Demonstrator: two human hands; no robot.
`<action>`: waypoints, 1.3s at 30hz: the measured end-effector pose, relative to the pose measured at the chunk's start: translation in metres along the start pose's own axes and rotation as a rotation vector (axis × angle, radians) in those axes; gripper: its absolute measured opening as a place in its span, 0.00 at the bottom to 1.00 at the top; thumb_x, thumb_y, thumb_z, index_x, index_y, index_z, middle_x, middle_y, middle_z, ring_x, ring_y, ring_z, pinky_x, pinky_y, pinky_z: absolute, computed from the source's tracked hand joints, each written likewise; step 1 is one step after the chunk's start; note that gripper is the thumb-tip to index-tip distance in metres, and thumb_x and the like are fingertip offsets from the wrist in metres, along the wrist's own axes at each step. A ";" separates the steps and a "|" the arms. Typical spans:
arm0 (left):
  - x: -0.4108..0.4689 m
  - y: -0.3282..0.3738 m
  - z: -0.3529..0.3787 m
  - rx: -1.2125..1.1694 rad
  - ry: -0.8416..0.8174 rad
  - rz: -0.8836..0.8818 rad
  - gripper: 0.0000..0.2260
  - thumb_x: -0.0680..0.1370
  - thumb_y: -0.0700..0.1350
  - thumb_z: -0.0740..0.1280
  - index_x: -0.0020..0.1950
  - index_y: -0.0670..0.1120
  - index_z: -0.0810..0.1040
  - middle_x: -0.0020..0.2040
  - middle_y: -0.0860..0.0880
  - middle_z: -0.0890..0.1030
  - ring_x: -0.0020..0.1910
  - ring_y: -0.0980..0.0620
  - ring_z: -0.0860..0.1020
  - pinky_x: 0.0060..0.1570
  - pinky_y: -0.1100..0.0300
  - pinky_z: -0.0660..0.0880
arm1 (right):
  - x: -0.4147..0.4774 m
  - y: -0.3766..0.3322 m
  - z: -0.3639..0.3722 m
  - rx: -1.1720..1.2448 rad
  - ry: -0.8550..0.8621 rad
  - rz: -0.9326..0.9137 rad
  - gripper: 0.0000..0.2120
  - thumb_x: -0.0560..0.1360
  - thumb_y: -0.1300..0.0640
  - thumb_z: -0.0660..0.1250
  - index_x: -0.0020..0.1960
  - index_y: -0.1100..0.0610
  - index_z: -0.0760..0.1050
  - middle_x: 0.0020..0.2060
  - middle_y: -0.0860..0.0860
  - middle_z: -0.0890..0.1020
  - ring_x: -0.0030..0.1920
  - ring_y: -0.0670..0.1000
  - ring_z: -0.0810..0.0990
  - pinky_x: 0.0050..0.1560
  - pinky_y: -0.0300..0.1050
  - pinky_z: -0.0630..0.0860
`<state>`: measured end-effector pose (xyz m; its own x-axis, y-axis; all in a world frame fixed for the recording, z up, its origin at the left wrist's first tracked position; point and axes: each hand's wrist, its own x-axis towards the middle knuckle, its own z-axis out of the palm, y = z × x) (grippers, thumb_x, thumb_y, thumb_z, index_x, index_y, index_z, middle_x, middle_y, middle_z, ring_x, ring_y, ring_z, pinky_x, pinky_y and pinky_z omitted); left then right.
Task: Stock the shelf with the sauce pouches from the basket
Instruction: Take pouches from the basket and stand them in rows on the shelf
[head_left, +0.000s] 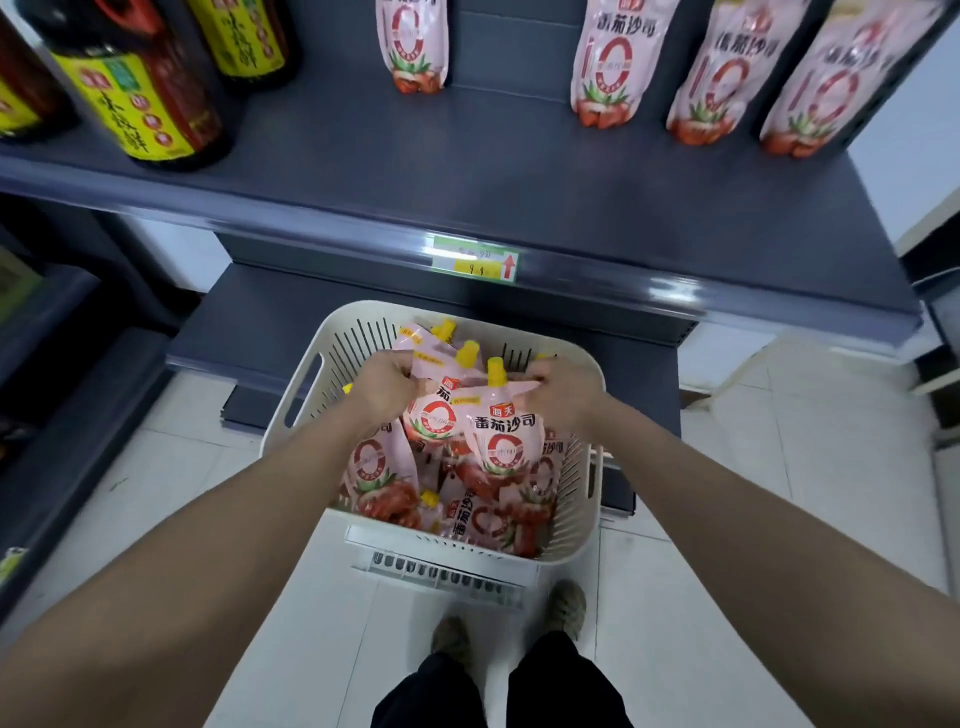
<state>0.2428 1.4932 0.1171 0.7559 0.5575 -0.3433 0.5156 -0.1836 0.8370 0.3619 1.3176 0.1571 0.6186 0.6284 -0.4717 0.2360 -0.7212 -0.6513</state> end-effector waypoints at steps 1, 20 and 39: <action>-0.003 0.014 -0.006 -0.053 0.016 0.021 0.09 0.73 0.33 0.69 0.52 0.39 0.82 0.47 0.42 0.83 0.45 0.49 0.79 0.53 0.49 0.78 | -0.005 -0.010 -0.010 0.003 0.030 -0.031 0.02 0.75 0.63 0.64 0.44 0.60 0.75 0.40 0.51 0.76 0.39 0.51 0.74 0.32 0.38 0.67; -0.009 0.219 -0.088 -0.439 0.223 0.343 0.09 0.75 0.32 0.66 0.55 0.35 0.78 0.45 0.45 0.81 0.31 0.58 0.80 0.28 0.69 0.77 | -0.065 -0.133 -0.185 0.424 0.587 -0.352 0.14 0.77 0.65 0.64 0.36 0.52 0.70 0.35 0.46 0.78 0.35 0.42 0.78 0.26 0.31 0.73; 0.057 0.316 -0.003 -0.385 0.179 0.319 0.11 0.75 0.33 0.66 0.57 0.37 0.78 0.51 0.44 0.80 0.47 0.48 0.79 0.38 0.63 0.76 | -0.025 -0.069 -0.305 0.476 0.802 -0.243 0.04 0.76 0.64 0.64 0.50 0.61 0.76 0.47 0.57 0.82 0.46 0.57 0.83 0.44 0.53 0.82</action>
<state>0.4474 1.4690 0.3629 0.7531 0.6579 0.0038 0.0603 -0.0748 0.9954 0.5584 1.2625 0.3949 0.9628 0.2317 0.1392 0.2054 -0.2927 -0.9339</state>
